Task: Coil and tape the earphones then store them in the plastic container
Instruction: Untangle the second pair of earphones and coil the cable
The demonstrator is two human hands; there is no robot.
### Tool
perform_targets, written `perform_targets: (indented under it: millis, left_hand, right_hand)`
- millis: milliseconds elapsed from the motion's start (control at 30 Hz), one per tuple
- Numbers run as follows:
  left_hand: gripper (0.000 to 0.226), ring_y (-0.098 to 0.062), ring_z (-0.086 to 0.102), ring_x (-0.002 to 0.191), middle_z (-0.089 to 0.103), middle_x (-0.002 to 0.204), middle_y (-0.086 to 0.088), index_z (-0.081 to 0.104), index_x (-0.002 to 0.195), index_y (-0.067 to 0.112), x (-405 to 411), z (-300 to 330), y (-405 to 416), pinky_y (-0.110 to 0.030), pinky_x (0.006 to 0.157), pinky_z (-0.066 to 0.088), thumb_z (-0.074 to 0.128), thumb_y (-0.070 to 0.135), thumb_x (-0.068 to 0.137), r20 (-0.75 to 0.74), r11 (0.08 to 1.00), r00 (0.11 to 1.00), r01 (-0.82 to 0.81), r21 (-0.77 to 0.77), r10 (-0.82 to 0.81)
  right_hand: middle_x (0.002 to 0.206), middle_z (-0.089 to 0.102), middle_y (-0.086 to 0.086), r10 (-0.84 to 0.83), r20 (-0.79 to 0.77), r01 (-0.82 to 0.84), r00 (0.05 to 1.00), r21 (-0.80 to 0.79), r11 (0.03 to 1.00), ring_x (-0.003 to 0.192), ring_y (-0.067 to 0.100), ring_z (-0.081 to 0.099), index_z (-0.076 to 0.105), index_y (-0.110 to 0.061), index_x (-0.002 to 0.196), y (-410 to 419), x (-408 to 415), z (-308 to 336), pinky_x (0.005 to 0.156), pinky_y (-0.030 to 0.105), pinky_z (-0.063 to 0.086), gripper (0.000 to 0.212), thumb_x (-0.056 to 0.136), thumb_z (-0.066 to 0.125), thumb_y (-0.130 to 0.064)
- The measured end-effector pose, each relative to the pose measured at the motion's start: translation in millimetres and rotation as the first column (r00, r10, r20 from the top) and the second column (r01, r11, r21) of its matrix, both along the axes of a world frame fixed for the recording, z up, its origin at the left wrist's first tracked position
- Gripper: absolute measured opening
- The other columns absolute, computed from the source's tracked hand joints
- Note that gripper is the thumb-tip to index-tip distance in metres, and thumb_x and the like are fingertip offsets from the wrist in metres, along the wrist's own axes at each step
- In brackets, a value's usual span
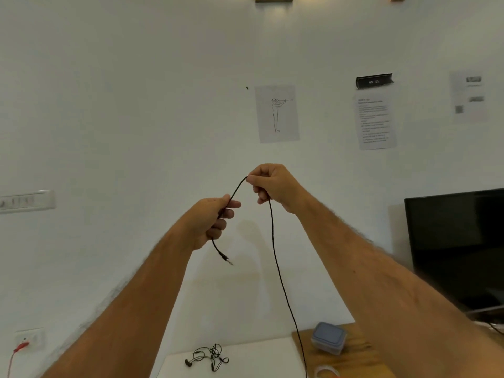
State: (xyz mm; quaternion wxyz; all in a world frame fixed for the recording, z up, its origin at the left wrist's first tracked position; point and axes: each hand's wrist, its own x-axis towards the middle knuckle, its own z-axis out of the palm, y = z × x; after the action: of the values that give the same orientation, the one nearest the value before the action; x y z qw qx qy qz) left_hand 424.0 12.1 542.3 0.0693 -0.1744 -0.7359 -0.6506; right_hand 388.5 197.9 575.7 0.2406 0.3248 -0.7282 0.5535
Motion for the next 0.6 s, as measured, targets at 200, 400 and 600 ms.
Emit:
perform_targets:
  millis: [200,400,600]
  left_hand:
    - [0.029,-0.005,0.02,0.044,0.034,0.059,0.007,0.059,0.095,0.012,3,-8,-6,-0.016,0.036,0.018,0.039,0.031,0.105,0.006,0.996,0.998,0.062,0.058,-0.062]
    - [0.03,-0.006,0.02,0.044,0.034,0.059,0.006,0.062,0.095,0.012,6,-11,-2,-0.016,0.038,0.017,0.04,0.031,0.105,-0.051,1.0,0.999,0.017,0.001,-0.017]
    - [0.032,-0.007,0.02,0.047,0.032,0.059,0.005,0.062,0.099,0.01,12,-21,-5,-0.017,0.04,0.018,0.038,0.03,0.105,-0.038,0.999,0.998,0.053,-0.006,-0.054]
  right_hand:
    - [0.068,0.058,0.007,0.062,0.139,-0.059,0.988,-0.022,0.998,0.045,0.011,0.046,0.063,-0.003,0.096,9,-3,-5,0.057,0.034,0.055,0.008,0.094,0.055,-0.005]
    - [0.067,0.055,0.0,0.184,0.244,-0.239,0.952,0.217,0.946,0.05,0.012,0.04,0.068,-0.005,0.111,9,2,-11,0.057,0.03,0.05,0.02,0.092,0.065,-0.011]
    - [0.063,0.056,0.001,0.071,0.013,-0.072,0.997,0.246,0.967,0.05,0.012,0.046,0.071,-0.004,0.087,3,3,-9,0.054,0.028,0.049,0.01,0.091,0.067,-0.012]
